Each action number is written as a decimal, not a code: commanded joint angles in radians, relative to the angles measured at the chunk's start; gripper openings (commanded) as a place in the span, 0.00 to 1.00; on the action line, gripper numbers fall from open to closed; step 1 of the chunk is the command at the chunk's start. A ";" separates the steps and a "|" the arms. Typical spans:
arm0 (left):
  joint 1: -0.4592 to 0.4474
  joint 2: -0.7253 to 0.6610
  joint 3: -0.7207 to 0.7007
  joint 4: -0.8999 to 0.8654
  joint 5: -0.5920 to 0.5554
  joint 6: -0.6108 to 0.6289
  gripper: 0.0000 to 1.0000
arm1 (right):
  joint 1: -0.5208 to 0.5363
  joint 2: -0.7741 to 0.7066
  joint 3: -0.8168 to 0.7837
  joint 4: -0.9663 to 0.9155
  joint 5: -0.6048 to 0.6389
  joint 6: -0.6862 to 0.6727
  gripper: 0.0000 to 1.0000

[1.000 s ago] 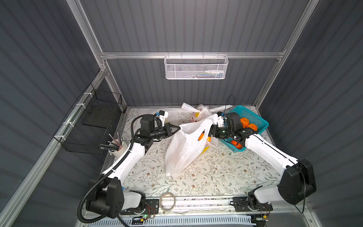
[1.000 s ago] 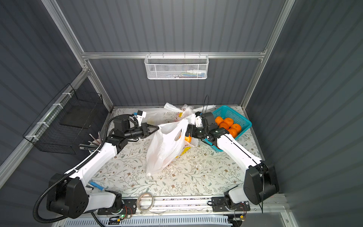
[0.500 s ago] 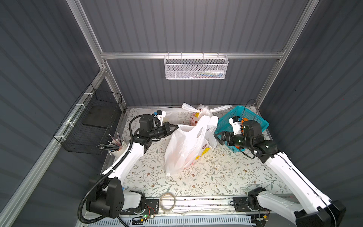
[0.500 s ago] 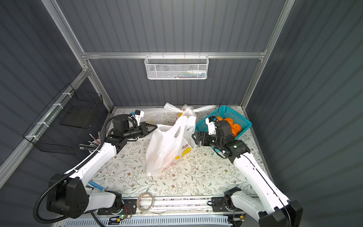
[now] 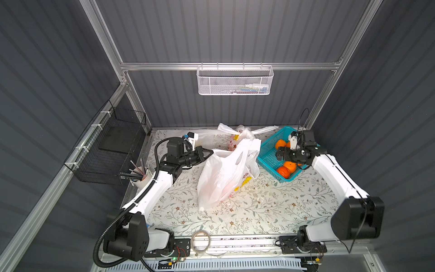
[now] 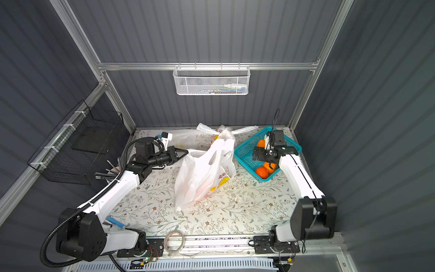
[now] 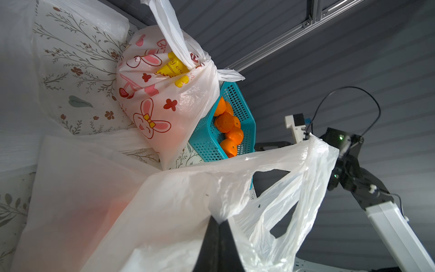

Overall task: Place the oranges into plastic bags & tie knots
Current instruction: Place the orange in the plastic bag, then pick up the orange from the basket.

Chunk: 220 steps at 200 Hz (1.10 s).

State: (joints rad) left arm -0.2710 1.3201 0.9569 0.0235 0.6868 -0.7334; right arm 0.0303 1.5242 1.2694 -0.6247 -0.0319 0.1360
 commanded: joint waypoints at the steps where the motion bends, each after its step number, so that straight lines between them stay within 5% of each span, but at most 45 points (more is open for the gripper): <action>1: 0.007 -0.022 0.014 -0.042 0.001 0.035 0.00 | -0.025 0.169 0.136 -0.024 0.194 -0.133 0.99; 44: 0.007 -0.020 0.027 -0.065 0.001 0.052 0.00 | -0.044 0.426 0.323 -0.044 0.271 -0.216 0.99; 94: 0.007 -0.010 0.030 -0.066 0.004 0.058 0.00 | -0.066 0.591 0.453 -0.064 0.198 -0.234 0.99; 129: 0.007 -0.004 0.032 -0.066 0.004 0.057 0.00 | -0.066 0.657 0.489 -0.085 0.153 -0.224 0.89; 175: 0.007 -0.002 0.038 -0.069 0.002 0.059 0.00 | -0.066 0.605 0.454 -0.092 0.110 -0.193 0.66; 220: 0.007 -0.005 0.047 -0.078 -0.002 0.065 0.00 | -0.066 0.366 0.304 -0.043 0.047 -0.152 0.65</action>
State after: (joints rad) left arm -0.2710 1.3201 0.9684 -0.0364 0.6868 -0.6979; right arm -0.0322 2.0304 1.6283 -0.6804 0.0685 -0.0521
